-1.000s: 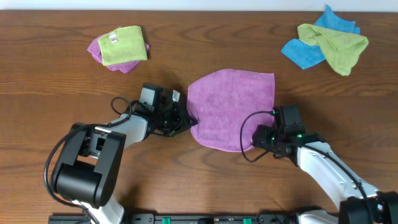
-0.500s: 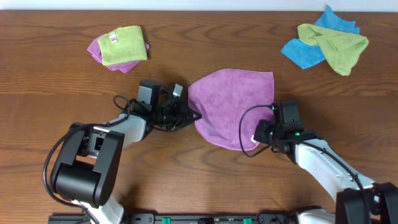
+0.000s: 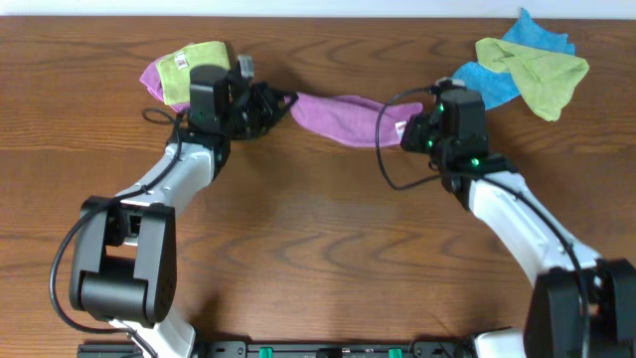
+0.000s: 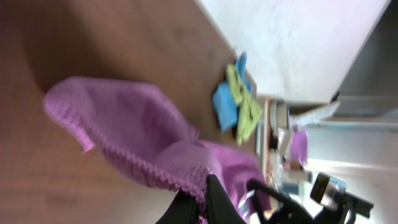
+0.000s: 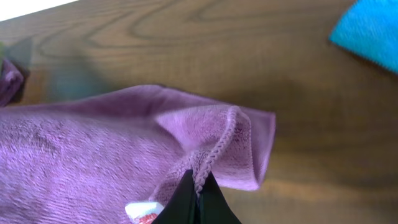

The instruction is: Fold the cloth

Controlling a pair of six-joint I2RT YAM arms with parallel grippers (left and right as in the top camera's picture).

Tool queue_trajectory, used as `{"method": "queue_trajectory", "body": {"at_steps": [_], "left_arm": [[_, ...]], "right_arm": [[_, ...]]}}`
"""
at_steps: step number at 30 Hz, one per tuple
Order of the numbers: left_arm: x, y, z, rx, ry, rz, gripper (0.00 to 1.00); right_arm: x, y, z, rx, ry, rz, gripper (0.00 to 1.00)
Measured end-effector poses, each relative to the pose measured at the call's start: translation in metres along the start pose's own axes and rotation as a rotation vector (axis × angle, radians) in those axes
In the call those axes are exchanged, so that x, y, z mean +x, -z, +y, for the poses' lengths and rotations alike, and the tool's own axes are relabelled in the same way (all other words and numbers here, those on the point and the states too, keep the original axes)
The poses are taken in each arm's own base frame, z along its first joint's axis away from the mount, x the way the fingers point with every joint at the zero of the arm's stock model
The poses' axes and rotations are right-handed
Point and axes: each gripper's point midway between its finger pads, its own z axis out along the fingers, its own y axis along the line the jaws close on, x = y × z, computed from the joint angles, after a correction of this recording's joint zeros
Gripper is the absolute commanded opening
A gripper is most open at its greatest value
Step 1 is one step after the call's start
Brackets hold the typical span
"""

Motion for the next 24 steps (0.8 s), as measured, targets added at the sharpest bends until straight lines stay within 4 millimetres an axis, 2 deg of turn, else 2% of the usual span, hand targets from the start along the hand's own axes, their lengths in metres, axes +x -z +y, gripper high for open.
{"method": "queue_trajectory", "body": {"at_steps": [6, 9, 12, 15, 19, 24], "left_arm": [[-0.039, -0.001, -0.023, -0.023, -0.098, -0.116, 0.06], [-0.052, -0.01, -0.024, -0.028, -0.116, -0.137, 0.06], [-0.063, -0.021, -0.02, -0.03, -0.126, -0.141, 0.06], [-0.081, -0.029, -0.02, -0.022, -0.14, -0.149, 0.06], [-0.103, -0.028, -0.034, 0.015, -0.163, -0.167, 0.06], [-0.111, -0.025, -0.057, 0.064, -0.208, -0.163, 0.06]], "right_arm": [[-0.057, -0.022, 0.013, -0.002, 0.061, -0.085, 0.01], [-0.088, -0.027, 0.019, -0.005, 0.082, -0.14, 0.01], [-0.111, -0.029, 0.021, -0.003, 0.1, -0.182, 0.01], [-0.126, -0.029, 0.02, 0.005, 0.113, -0.212, 0.01], [-0.143, -0.022, 0.021, 0.008, 0.131, -0.249, 0.01], [-0.16, -0.015, 0.023, 0.008, 0.15, -0.288, 0.01]]}}
